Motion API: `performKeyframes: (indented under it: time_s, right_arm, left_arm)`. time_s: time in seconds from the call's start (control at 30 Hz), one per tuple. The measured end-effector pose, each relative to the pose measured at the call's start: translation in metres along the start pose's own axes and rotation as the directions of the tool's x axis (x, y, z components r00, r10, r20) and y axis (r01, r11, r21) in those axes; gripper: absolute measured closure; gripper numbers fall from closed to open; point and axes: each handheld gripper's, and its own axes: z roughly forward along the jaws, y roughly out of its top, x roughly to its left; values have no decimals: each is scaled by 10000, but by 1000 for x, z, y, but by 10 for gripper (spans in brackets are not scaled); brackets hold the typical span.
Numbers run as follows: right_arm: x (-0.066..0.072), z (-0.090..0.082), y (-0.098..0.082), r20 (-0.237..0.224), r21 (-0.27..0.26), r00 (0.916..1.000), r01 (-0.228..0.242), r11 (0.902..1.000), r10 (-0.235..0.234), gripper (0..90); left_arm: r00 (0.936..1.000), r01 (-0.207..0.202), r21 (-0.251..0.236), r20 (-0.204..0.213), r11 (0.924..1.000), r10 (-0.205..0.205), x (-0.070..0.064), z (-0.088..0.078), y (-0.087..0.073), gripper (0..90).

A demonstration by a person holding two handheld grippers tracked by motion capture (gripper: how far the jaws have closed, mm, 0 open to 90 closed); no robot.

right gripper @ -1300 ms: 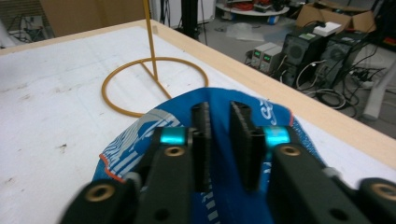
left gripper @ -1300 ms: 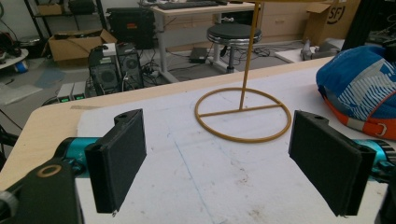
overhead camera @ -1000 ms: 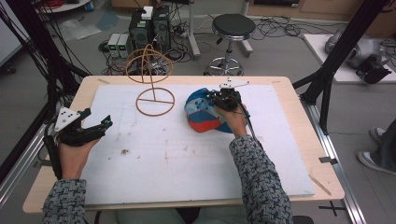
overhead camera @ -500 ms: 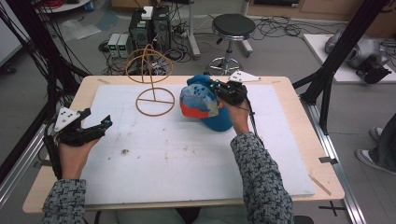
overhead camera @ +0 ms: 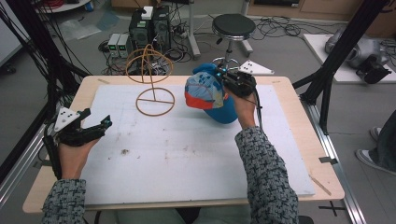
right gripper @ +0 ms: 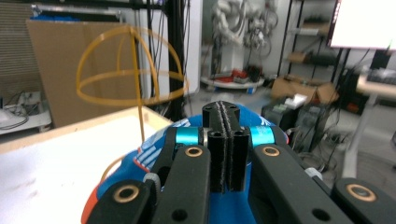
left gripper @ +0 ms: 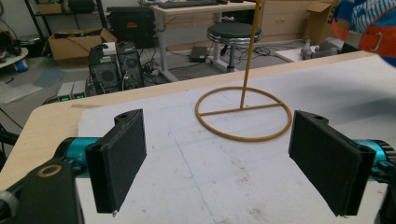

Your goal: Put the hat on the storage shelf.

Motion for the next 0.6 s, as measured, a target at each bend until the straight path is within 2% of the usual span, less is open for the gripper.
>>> performKeyframes:
  time_s: [0.3, 0.37, 0.43, 0.6]
  right_arm:
    - [5, 6, 52, -232, -678, 9984, 501, 9964, -518, 900]
    - [5, 7, 56, -282, -689, 9980, 546, 9961, -566, 900]
    - [7, 12, 69, -365, -911, 9968, 670, 9936, -706, 900]
    - [10, 17, 86, -530, -1134, 9951, 772, 9905, -836, 900]
  left_arm:
    - [10000, 31, -16, 11, 10000, -31, 1, -1, 0, 193]
    - [10000, 29, -15, -2, 10000, -29, 1, -1, 0, 192]
    - [10000, 31, -39, 1, 10000, -31, 1, -1, 0, 192]
    - [10000, 40, -31, 3, 10000, -40, 2, -1, 0, 193]
